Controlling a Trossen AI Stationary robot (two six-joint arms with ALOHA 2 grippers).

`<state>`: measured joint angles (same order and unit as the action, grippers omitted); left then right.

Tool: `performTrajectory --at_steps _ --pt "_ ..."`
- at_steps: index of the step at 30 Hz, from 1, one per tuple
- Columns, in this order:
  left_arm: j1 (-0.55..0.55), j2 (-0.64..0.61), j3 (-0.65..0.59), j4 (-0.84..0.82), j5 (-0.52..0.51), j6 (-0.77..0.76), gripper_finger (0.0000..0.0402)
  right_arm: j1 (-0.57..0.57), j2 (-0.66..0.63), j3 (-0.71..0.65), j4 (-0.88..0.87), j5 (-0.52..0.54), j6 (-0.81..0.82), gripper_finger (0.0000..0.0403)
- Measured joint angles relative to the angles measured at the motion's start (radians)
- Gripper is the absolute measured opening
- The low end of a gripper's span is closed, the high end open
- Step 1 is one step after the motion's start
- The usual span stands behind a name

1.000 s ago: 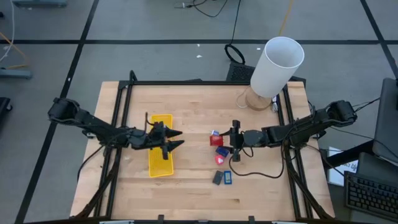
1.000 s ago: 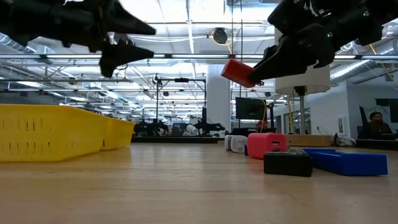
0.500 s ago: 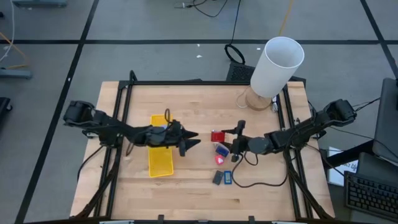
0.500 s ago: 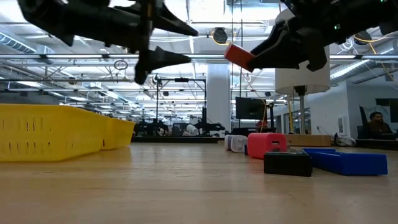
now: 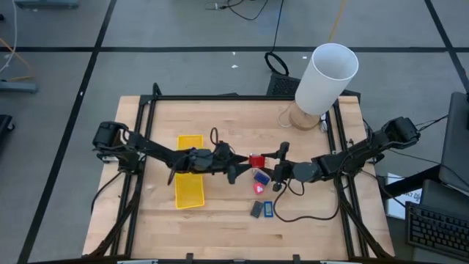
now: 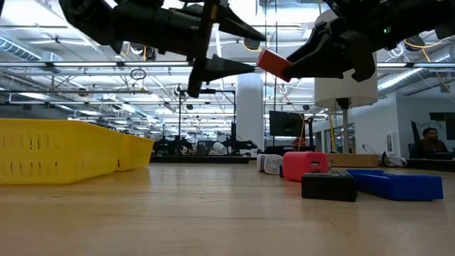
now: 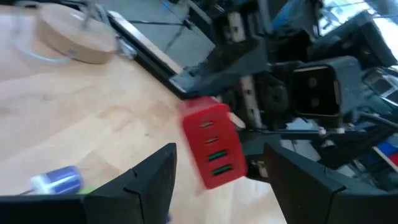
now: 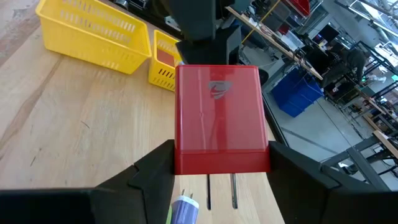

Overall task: Pick & Place Office items
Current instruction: Put the red charger adapter into the top yellow bin

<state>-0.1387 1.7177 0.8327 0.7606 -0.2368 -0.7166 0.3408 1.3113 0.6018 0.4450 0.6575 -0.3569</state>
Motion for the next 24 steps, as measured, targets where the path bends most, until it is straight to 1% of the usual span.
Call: performTrajectory --at_steps 2,8,17,21,24 --pt "0.000 0.018 0.015 -0.001 0.012 0.000 0.0243 0.000 0.000 0.000 0.000 0.000 0.000 0.0213" --pt "0.009 0.068 0.049 0.003 0.004 -0.026 0.0243 0.000 0.000 0.000 0.000 -0.002 0.002 0.0213" --pt "0.039 0.089 0.049 0.024 0.010 -0.081 0.0243 -0.001 0.000 0.000 -0.006 0.001 0.002 0.0213" --pt "0.052 0.089 0.049 0.024 0.048 -0.098 0.0240 -0.006 0.000 0.000 -0.005 -0.002 0.003 0.0213" --pt "0.058 0.089 0.049 0.029 0.079 -0.102 0.0222 -0.008 0.000 0.000 -0.004 -0.003 0.003 0.0213"
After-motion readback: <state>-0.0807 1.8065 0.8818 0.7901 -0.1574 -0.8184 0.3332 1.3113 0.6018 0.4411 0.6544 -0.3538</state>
